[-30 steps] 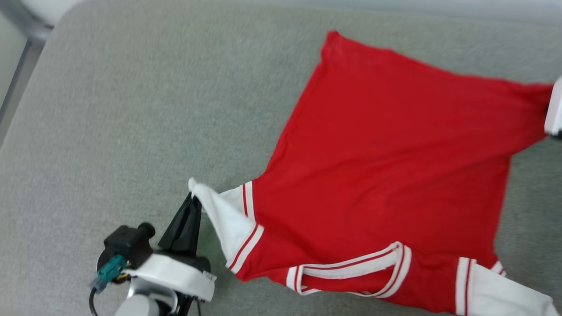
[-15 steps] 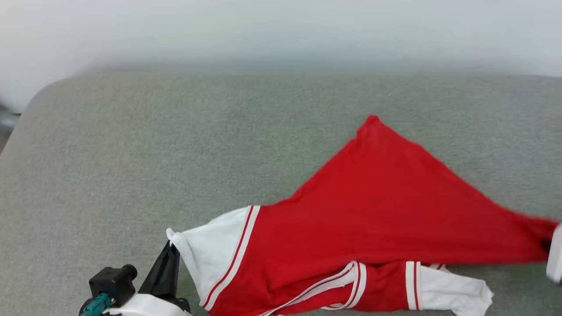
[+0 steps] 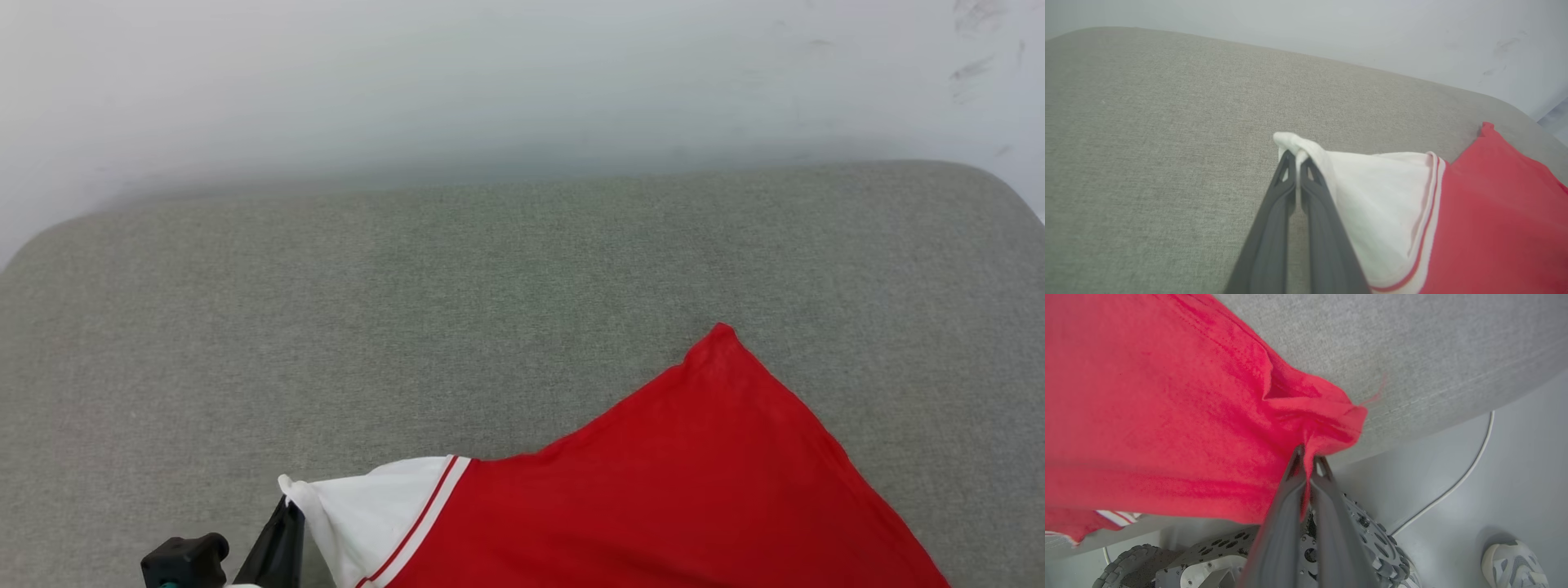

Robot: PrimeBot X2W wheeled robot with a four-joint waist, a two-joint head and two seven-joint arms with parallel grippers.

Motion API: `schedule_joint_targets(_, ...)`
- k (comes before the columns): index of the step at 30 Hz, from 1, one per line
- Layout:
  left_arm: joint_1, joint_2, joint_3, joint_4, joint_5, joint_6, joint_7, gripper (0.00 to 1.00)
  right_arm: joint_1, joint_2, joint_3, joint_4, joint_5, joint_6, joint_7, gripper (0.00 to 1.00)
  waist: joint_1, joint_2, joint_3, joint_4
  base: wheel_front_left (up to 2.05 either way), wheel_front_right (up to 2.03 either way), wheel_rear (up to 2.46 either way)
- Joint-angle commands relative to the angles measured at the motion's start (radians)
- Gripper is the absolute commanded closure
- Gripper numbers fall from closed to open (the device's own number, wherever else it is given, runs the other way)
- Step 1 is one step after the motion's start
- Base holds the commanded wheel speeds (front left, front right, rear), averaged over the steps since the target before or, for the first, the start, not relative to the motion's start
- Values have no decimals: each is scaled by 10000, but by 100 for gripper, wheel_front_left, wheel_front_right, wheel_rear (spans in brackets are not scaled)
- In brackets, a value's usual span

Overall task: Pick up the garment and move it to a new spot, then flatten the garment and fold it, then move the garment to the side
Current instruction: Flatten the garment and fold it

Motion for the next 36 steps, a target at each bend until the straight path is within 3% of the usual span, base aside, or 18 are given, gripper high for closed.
schedule_joint_targets(1,30,53,7,-64,-24,8,36,100,143,107,93,-55,55,-7,-320,74,1,-1,35,-35,0,0,0)
schedule_joint_targets(2,19,50,-22,-80,-19,8,72,100,205,133,104,-46,43,-7,-604,55,1,-1,50,-43,0,0,0)
schedule_joint_targets(3,1,53,-40,-96,-21,7,75,100,277,161,193,39,84,-7,-830,0,1,-1,68,-55,0,0,0)
schedule_joint_targets(15,-459,108,-264,-373,46,-71,136,100,-1152,168,1271,866,-110,-6,-6273,0,1,-1,435,-4,0,0,0)
schedule_joint_targets(21,-898,136,-355,-586,82,-152,89,100,-2715,-189,1920,2179,-308,-6,-7786,0,1,-1,999,203,0,0,0)
schedule_joint_targets(24,-1086,132,-421,-664,131,-190,93,100,-3398,-414,2256,2604,-140,-6,-7834,0,1,-1,1255,333,0,0,0)
schedule_joint_targets(29,-1583,86,-571,-708,93,-377,54,100,-5018,-1399,3196,3526,345,-6,-7053,0,1,-1,1749,659,0,0,0)
schedule_joint_targets(36,-2210,124,-718,-555,114,-589,-14,100,-7044,-2588,4929,4431,1114,-6,-3537,0,1,-1,2283,1036,0,0,0)
